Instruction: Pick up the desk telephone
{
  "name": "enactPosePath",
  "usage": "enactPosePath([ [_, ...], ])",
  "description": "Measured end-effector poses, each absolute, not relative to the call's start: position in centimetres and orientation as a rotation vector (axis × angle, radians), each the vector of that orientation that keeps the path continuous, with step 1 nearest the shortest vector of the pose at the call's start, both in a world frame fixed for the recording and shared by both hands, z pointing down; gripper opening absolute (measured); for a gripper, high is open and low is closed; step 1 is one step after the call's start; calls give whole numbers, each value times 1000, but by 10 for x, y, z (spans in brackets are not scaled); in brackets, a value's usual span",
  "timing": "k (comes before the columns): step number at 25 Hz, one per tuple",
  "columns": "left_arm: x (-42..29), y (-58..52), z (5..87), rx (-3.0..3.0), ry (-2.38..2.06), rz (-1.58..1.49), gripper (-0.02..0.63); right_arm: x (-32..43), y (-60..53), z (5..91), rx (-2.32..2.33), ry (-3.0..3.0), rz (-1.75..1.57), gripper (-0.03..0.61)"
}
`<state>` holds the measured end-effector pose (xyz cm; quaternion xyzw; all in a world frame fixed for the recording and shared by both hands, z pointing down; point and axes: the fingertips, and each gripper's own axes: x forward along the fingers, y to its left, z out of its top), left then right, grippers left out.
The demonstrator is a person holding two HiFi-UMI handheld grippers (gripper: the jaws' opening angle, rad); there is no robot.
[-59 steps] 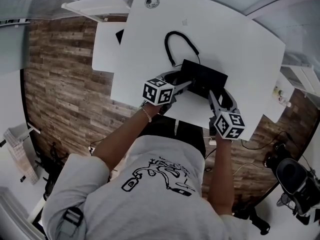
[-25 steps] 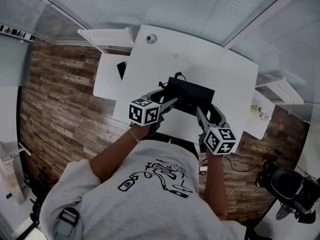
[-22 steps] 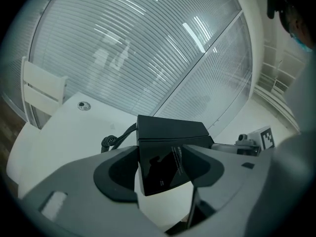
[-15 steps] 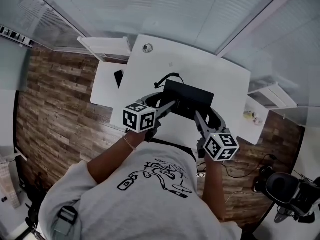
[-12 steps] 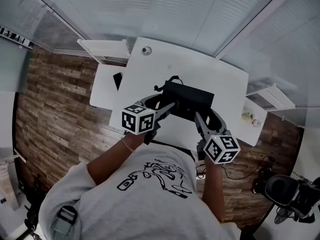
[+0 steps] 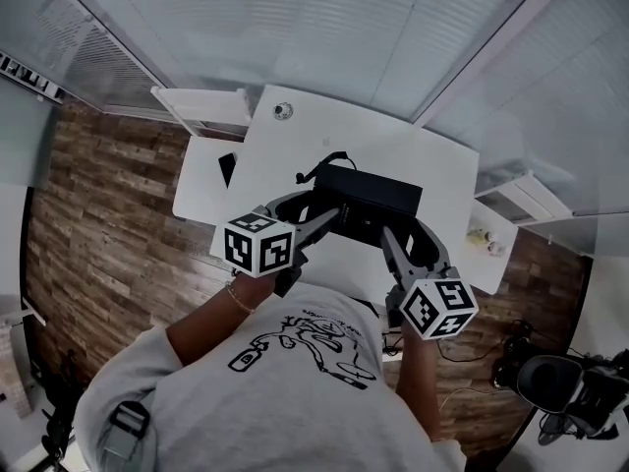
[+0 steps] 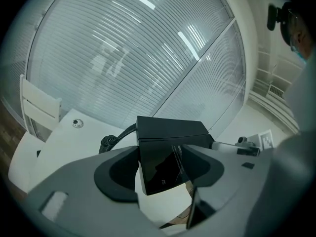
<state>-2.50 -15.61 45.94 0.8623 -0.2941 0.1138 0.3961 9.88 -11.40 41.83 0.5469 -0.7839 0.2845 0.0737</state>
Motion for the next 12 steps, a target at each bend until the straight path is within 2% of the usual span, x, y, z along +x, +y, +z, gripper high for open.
enactPosePath([
  [12,-30,-158,429,2247,-773,275,270,96,-112,401,1636,-2390,818,219],
])
